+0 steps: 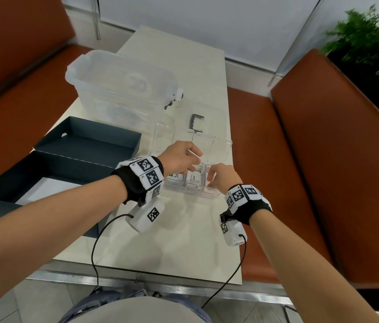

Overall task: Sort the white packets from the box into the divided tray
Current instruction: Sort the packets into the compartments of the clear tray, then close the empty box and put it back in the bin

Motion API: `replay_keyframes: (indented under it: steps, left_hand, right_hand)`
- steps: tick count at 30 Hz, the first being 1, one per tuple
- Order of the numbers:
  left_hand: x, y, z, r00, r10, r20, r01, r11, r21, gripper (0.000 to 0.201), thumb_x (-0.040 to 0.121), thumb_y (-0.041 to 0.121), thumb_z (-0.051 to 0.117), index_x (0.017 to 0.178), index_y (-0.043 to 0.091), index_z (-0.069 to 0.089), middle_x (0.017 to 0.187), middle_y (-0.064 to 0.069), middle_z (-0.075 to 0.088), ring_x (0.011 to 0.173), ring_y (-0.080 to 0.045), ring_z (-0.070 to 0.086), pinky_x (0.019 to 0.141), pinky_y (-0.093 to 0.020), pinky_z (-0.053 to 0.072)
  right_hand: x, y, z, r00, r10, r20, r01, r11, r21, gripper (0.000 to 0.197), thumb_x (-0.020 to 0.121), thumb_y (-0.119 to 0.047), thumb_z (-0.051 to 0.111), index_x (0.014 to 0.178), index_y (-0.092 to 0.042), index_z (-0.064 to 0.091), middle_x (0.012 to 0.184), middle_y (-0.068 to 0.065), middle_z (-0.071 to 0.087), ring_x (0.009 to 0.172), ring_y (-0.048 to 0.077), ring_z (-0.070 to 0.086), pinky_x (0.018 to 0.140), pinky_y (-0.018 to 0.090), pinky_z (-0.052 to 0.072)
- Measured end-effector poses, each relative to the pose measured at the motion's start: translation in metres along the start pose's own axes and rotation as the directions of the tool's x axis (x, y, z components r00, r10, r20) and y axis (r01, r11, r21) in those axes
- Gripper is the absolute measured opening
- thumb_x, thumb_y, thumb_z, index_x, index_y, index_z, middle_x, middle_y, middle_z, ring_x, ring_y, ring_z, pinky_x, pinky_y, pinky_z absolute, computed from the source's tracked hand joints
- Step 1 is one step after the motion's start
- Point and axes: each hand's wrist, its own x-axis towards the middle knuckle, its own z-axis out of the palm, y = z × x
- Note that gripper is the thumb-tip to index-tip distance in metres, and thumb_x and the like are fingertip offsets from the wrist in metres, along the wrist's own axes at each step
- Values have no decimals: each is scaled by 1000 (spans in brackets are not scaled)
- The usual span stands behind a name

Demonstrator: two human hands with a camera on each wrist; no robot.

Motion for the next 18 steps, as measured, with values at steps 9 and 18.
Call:
replay_keyframes:
  steps: [9,18]
  left_hand:
    - [-8,-6,-15,1000,-10,-16,10,1000,3,21,94,12,59,115,12,60,109,-10,66,80,-14,65,65,-25,53]
    - [-34,5,-77,993,78,-88,-73,996,54,20,94,14,58,114,16,62,108,-6,69,81,-12,66,69,-23,53]
  right_hand:
    - [-15,11,-34,989,-77,-127,91,990,111,17,92,-17,53,96,-16,70,100,6,68,88,23,65,81,36,56]
    - [-41,-45,-81,912,-285,-295,371,879,299,10,90,-16,61,93,-16,70,86,1,71,71,15,69,52,3,41]
